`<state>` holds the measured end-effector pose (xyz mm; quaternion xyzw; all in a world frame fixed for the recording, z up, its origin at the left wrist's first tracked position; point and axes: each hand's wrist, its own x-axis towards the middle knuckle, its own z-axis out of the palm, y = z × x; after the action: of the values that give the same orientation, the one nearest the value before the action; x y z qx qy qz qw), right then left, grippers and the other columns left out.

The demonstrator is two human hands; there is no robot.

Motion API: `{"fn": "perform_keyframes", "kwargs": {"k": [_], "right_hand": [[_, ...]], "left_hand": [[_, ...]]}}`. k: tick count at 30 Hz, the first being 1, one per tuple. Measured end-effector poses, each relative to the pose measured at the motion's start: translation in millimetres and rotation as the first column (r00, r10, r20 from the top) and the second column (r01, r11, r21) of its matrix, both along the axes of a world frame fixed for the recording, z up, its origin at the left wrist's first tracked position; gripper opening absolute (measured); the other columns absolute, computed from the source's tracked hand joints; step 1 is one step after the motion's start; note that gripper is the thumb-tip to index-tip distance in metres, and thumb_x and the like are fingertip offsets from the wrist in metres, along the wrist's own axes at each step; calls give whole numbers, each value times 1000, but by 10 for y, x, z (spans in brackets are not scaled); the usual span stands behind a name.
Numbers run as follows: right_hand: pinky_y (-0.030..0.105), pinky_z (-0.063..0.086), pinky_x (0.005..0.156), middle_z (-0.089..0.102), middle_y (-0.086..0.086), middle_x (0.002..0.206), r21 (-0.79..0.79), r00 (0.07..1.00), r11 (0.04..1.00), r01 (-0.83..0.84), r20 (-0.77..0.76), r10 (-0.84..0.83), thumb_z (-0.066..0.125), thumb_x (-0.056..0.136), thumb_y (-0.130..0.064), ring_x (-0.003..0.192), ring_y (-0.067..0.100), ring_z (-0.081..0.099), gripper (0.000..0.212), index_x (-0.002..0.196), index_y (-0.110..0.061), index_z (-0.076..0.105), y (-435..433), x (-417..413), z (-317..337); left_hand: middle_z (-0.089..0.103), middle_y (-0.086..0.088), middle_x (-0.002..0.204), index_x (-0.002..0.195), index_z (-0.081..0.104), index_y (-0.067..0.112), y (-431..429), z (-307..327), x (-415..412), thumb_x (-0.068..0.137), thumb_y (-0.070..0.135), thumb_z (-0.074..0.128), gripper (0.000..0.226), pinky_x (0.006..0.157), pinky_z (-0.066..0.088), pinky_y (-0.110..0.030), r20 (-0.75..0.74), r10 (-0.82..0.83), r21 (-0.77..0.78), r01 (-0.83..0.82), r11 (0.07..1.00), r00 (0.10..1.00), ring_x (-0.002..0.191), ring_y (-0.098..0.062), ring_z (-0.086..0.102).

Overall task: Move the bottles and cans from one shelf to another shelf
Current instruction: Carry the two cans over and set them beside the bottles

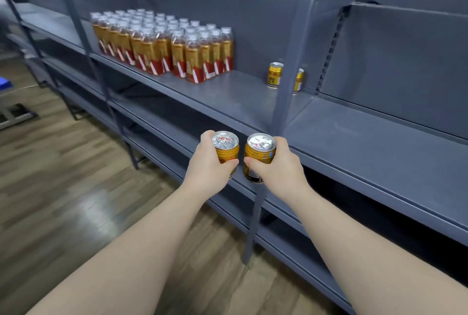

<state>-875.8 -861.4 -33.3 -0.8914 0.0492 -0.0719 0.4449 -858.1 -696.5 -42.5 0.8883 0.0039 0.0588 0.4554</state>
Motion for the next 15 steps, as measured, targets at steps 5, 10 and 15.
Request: {"fn": "perform_keyframes", "kwargs": {"k": [5,10,15], "right_hand": [[26,49,80,60,-9,116,0,997,997,-78,25,78,77,83,-46,101,12,59,63,131,-28,42,185,625,-40],[25,50,78,62,-7,119,9,992,992,-123,13,123,77,83,-46,100,12,60,64,132,-26,41,263,1199,11],[32,55,87,56,-13,114,35,994,993,-110,15,109,76,83,-47,102,13,59,66,134,-27,39,344,1699,44]], "left_hand": [[52,5,125,141,30,25,176,61,493,85,24,77,73,78,40,-22,19,71,20,-71,997,997,105,-13,52],[53,3,128,141,30,25,269,143,969,85,24,77,73,82,42,-25,16,106,19,-106,994,994,107,-15,53],[53,3,127,140,31,24,336,148,1422,85,23,77,71,75,40,-19,24,107,0,-107,994,994,107,-15,53]]}}
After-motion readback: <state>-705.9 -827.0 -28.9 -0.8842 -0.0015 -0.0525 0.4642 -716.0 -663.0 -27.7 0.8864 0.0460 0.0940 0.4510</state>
